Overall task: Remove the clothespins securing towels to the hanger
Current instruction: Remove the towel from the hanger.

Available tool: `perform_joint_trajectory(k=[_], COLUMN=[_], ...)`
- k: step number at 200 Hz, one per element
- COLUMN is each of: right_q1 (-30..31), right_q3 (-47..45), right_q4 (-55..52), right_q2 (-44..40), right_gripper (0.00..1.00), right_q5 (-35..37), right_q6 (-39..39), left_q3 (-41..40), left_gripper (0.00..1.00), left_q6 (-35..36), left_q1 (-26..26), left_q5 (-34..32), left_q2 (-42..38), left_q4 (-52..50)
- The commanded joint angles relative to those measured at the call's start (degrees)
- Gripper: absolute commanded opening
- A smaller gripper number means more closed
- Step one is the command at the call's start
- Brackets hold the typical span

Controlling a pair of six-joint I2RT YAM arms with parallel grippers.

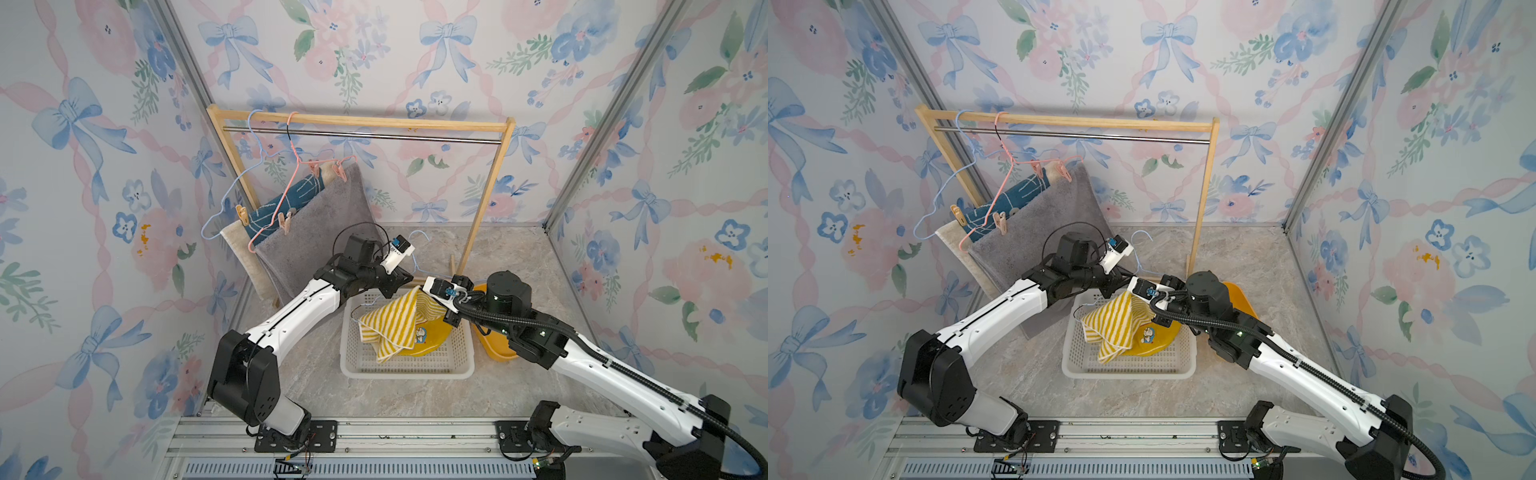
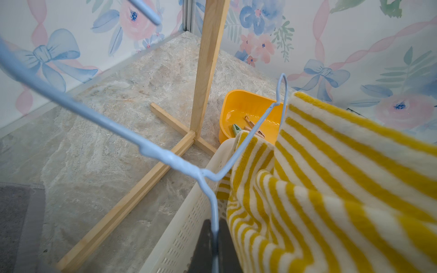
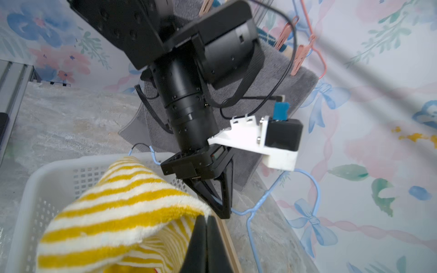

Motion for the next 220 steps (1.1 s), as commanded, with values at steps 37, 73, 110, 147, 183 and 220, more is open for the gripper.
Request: perform_joint_trajectory(k=[37,73,110,147,183,220], right_q1=[0.67,0.69,1.05,1.17,1.17,0.73], right_q3=[9.66,16.23,21.43,24.27,28.0,37.78], right_q4=[-3.83,-3.44,-3.92,-3.75,-3.49,-9.7], right_q2=[-0.91,0.61,0.9,0.69,1.56,6.74], right_gripper=[0.0,0.0,0.0,0.0,0.0,0.0], right_q5=[2.23,3.23,3.15,3.19,3.45,5.54], right_q6=[-0.27,-1.43,-2.07,-2.5,-2.64,-3.32], left_q3=[4.13,5.74,6.46,8.28,10.59,9.99], left_gripper=[0.0,0.0,0.0,0.0,0.0,0.0], left_q6=[-0.18,0.0,0.1,-0.62,-0.28,2.65], left_q1=[1.67,1.65,1.75,1.78,2.39,3.37], left_q5=[-1.69,-3.36,-5.9,-10.94,-14.26,-15.61], left_q2=[-0.17,-0.83,-1.15,-1.1,-1.35,-1.27], left_q4=[-0.44,-0.65,-0.69,-0.62,-0.7,-0.7])
